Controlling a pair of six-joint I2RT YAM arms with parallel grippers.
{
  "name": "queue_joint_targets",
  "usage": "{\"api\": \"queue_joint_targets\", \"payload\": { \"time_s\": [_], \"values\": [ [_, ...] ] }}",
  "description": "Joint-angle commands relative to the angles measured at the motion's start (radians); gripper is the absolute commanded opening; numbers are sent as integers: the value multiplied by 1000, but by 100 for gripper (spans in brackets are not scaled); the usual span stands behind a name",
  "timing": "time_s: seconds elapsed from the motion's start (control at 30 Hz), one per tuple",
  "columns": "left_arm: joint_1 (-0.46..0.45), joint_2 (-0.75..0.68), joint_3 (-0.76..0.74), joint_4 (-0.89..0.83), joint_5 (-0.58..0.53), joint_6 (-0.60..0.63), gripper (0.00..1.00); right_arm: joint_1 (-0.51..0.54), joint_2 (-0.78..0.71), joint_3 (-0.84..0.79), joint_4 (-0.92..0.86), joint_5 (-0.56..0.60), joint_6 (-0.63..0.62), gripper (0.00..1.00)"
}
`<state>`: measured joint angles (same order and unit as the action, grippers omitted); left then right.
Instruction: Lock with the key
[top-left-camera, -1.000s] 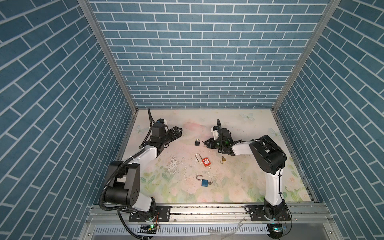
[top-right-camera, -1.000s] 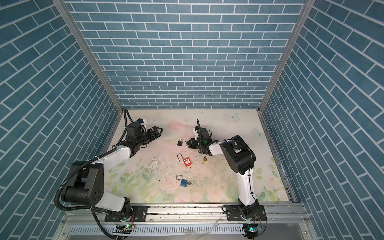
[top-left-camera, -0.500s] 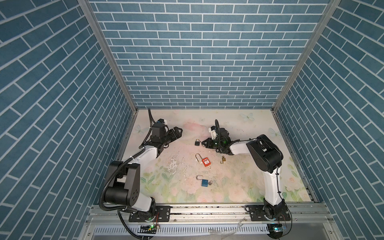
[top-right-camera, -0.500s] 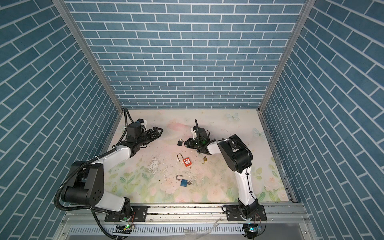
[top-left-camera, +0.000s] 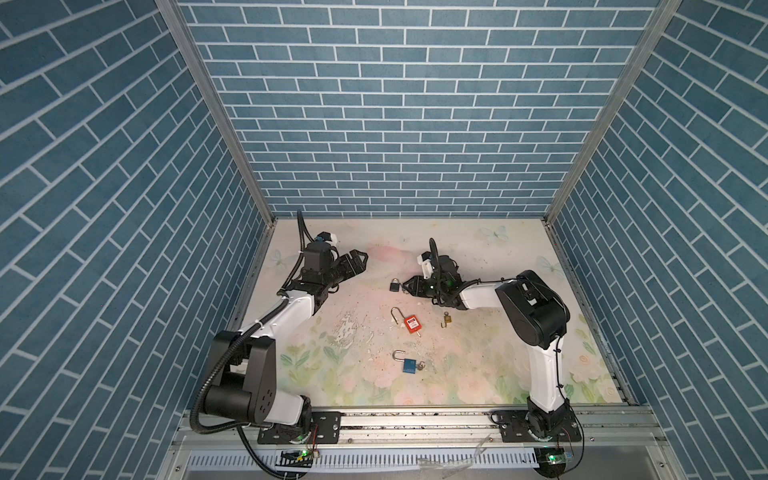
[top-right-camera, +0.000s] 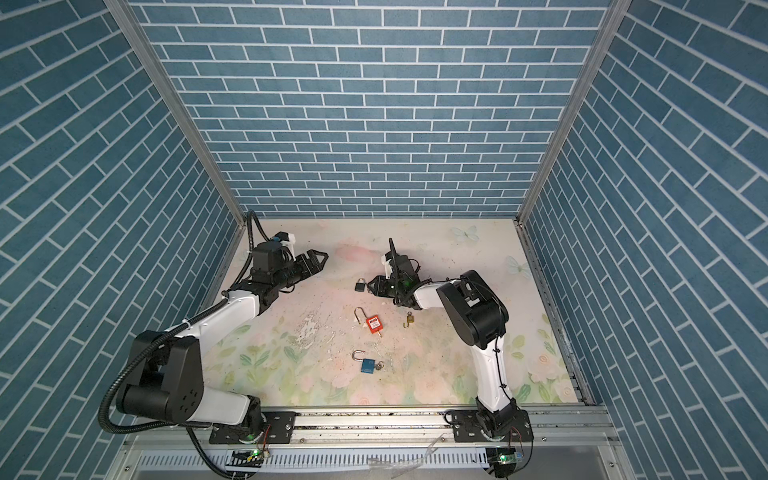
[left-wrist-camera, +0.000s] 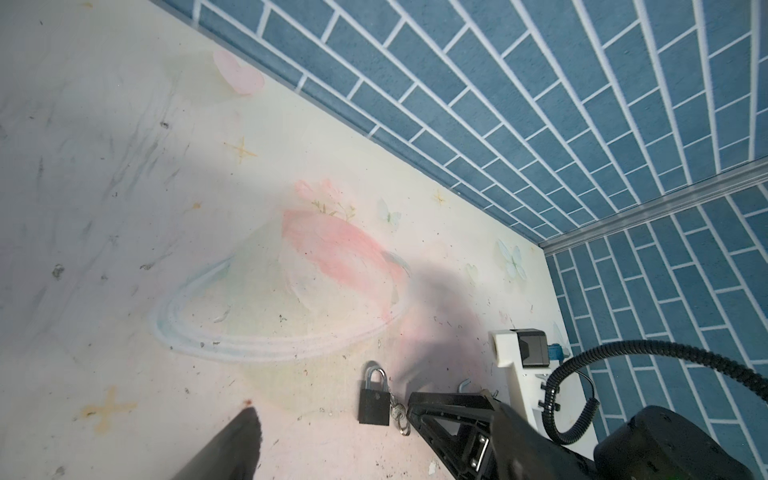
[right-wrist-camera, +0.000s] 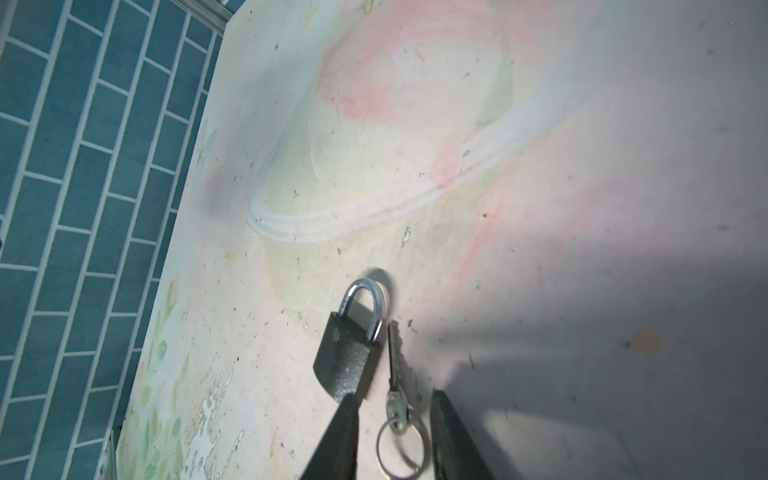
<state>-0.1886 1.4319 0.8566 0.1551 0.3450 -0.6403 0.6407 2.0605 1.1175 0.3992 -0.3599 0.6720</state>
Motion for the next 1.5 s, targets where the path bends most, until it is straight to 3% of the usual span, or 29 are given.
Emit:
{"api": "queue_joint_targets", "payload": {
  "time_s": [0.0, 0.23, 0.5, 0.8, 1.07, 1.27, 1.47],
  "values": [
    [-22, -38, 42, -34, -26, 30, 88, 4, -105, 15, -67, 66, -69, 39],
    [-128, -134, 110, -140, -149, 117, 88, 3, -317, -63, -139, 177, -152, 47],
    [-252, -320, 45, -182, -259, 136, 88, 2, -653, -260, -224, 307, -228, 50],
    [-524, -477, -27, -295, -494, 144, 88, 1, -932, -507, -218, 314, -270, 56],
    [-722, -309, 8, -500, -623, -87, 87, 13, -1043, -709, -52, 265, -238, 58],
    [-764, -105, 44, -553, -560, -281, 84, 128, -1040, -845, 141, 419, -348, 58],
    [-774, 46, 118, -631, -545, -399, 83, 267, -1020, -956, 308, 587, -433, 57]
  ]
}}
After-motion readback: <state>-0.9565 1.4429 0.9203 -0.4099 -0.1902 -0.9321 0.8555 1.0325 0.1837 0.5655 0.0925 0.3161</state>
